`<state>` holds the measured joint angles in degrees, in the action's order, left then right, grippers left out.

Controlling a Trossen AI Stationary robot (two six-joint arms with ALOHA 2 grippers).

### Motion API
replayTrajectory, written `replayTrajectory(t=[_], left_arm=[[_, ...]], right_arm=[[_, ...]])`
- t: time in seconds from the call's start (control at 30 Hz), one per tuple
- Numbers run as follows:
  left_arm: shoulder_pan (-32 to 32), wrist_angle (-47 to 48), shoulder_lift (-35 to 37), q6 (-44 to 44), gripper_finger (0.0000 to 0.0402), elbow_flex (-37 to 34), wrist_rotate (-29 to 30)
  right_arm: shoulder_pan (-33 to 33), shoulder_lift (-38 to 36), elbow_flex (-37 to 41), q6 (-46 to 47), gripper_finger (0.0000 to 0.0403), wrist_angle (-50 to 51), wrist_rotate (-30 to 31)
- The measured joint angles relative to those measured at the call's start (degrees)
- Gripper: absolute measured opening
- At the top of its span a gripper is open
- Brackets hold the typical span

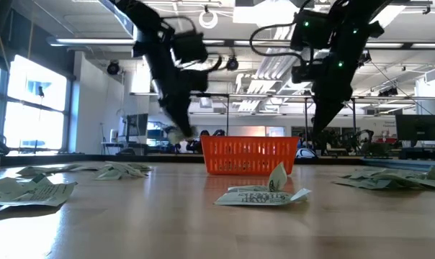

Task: Pick and place Stevia / Truvia into bins
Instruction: Put the light green stevia packet into the orange basket

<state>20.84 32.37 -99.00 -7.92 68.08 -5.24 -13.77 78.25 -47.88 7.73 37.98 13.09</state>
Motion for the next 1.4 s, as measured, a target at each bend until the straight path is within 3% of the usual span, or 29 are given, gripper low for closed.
replayTrajectory(t=[0.2,0.63,0.73,0.9,1.03,1.13,1.27,1.4], left_arm=[[-7.1,-0.8,0.1,3.0,0.0029,5.5,0.2],[-15.4,-14.5,-6.3,10.1,0.0043,5.6,-1.1],[-16.4,-15.5,-8.3,11.0,0.0069,5.6,0.0],[-16.8,-15.2,-8.7,12.9,0.0155,5.7,4.8],[-16.7,-3.9,-6.6,12.9,0.0222,8.8,5.1],[-16.8,7.5,-4.2,12.7,0.0252,10.4,9.0],[-16.0,17.3,-1.0,15.6,0.0256,7.2,13.6],[-12.3,19.3,1.9,26.5,0.0236,-0.2,13.4]], right_arm=[[4.1,-2.7,0.0,3.7,0.0264,6.2,3.7],[16.4,-2.7,0.1,15.3,0.0263,10.2,5.3],[18.7,-2.6,0.0,18.1,0.0263,10.5,5.8],[20.5,-2.6,0.1,22.9,0.0263,10.3,6.4],[20.6,-2.6,0.0,25.4,0.0263,8.8,7.7],[19.9,-2.6,0.0,23.0,0.0263,6.0,8.9],[17.5,-2.6,0.0,19.4,0.0263,1.4,8.3],[14.0,-2.6,0.0,19.2,0.0263,0.3,7.8]])
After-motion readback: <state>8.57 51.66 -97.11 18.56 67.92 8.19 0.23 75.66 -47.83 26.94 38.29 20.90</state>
